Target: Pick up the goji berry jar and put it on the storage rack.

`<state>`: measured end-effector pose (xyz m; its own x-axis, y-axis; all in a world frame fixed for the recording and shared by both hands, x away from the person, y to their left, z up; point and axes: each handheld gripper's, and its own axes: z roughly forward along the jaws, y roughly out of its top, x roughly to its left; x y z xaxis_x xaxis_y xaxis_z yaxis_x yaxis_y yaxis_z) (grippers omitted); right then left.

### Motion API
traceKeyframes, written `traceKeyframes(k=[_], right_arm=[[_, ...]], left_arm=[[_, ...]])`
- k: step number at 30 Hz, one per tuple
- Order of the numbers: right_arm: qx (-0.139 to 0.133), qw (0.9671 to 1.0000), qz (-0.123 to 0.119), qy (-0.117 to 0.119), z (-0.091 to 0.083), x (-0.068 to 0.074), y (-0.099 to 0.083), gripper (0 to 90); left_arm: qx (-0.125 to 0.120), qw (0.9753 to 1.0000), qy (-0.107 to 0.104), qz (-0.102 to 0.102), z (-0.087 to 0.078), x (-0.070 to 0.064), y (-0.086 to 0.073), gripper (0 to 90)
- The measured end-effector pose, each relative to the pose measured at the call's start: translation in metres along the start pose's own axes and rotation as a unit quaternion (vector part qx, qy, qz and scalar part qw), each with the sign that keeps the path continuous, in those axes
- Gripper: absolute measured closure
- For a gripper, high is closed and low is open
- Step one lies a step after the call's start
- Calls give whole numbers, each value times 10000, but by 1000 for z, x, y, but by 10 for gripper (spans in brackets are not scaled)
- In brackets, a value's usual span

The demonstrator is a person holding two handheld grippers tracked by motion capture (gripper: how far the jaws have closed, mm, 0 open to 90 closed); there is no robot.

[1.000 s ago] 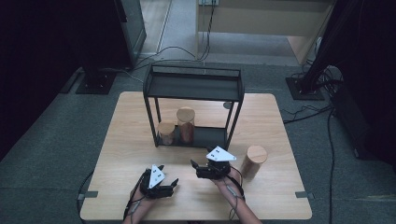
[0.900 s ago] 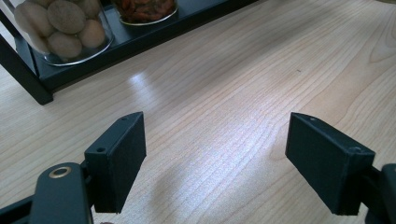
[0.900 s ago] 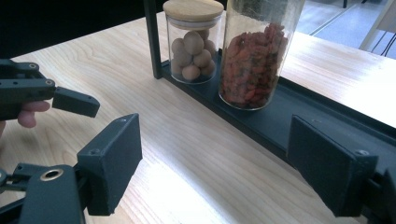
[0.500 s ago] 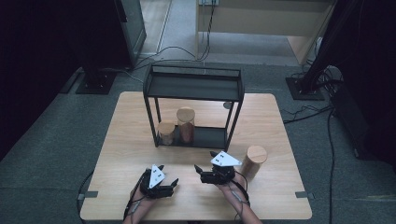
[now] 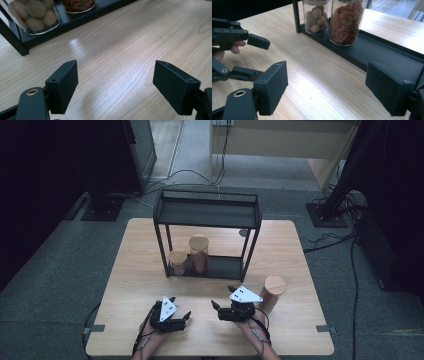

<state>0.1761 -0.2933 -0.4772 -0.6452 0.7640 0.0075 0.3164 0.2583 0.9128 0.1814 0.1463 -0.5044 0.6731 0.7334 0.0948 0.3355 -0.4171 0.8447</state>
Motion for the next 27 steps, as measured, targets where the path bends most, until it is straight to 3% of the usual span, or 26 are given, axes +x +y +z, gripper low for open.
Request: traceKeyframes(k=[27], right_arm=[[165, 9998, 44, -71, -18, -7, -13, 180]], left_arm=[[2, 10000, 8, 8, 0, 0, 0, 202]])
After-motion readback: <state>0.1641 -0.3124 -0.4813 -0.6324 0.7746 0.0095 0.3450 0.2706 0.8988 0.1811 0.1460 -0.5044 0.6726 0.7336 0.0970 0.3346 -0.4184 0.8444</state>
